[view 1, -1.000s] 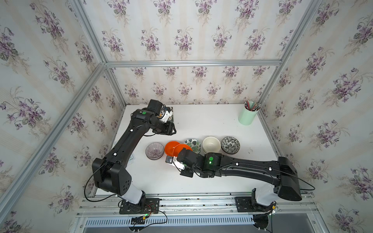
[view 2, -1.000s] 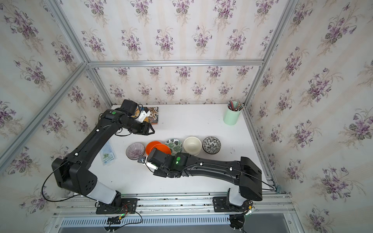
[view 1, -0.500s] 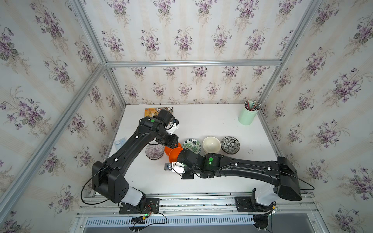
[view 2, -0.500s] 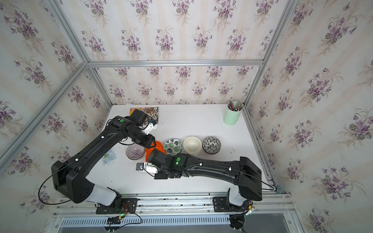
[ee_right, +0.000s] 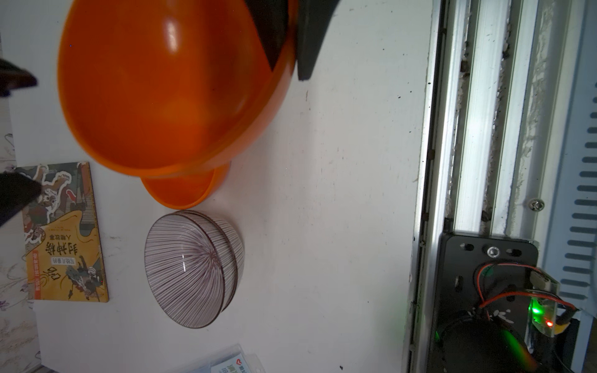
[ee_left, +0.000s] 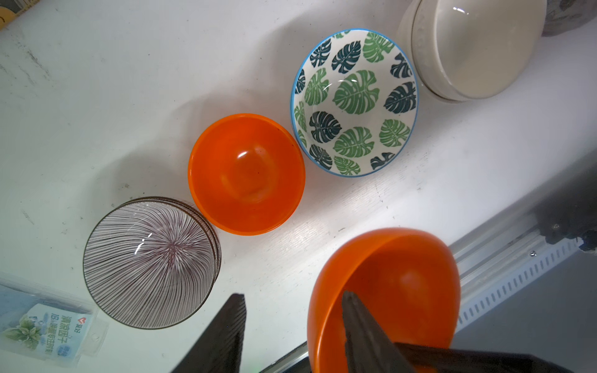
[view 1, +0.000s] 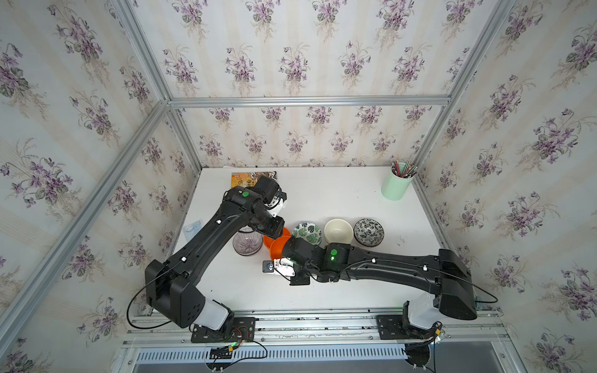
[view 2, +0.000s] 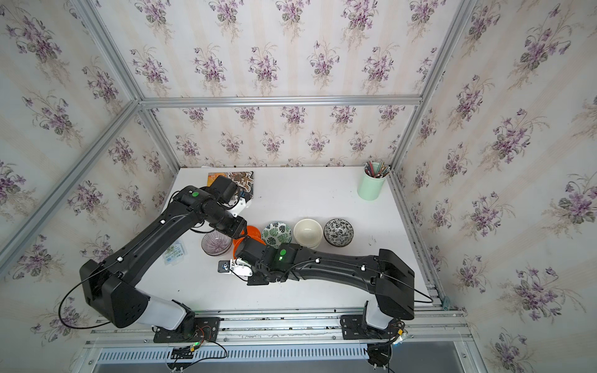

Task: Stack the bowls
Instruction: Pick up the bowl from the center of the board.

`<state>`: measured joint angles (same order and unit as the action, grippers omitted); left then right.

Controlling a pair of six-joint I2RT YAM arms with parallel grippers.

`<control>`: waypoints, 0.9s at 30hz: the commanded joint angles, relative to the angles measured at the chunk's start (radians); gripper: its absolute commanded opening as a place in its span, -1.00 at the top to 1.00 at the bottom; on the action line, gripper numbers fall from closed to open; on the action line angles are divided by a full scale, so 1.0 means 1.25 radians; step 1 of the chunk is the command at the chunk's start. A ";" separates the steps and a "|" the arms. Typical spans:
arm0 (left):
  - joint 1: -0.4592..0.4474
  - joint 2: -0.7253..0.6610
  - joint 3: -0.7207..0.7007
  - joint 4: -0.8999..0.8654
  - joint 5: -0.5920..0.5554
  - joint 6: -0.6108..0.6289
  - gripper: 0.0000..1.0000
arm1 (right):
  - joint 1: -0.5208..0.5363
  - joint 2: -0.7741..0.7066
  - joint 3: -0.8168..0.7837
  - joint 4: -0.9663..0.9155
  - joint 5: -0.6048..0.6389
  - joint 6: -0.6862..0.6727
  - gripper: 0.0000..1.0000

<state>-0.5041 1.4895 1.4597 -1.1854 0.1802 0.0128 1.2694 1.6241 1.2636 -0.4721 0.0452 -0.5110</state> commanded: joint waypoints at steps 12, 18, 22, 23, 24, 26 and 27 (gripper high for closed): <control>-0.027 0.012 -0.048 -0.017 0.021 0.024 -0.02 | -0.019 -0.012 -0.004 0.023 0.012 -0.024 1.00; -0.031 0.054 -0.045 -0.009 0.015 0.020 0.23 | -0.020 -0.005 0.011 0.021 0.021 -0.031 1.00; -0.036 0.065 -0.049 0.003 0.024 0.017 0.44 | -0.024 0.012 0.032 0.012 0.027 -0.036 1.00; -0.036 0.066 -0.049 0.006 0.028 0.016 0.50 | -0.025 0.016 0.037 0.011 0.031 -0.038 1.00; -0.036 0.067 -0.051 0.008 0.029 0.017 0.61 | -0.026 0.021 0.041 0.013 0.037 -0.039 1.00; -0.036 0.068 -0.052 0.014 0.033 0.017 1.00 | -0.032 0.029 0.050 0.020 0.051 -0.037 0.96; -0.036 0.068 -0.053 0.015 0.034 0.018 1.00 | -0.035 0.033 0.054 0.023 0.057 -0.033 0.89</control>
<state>-0.5457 1.5730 1.3960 -1.1698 0.1806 0.0395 1.2335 1.6558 1.3151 -0.4896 0.0757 -0.5518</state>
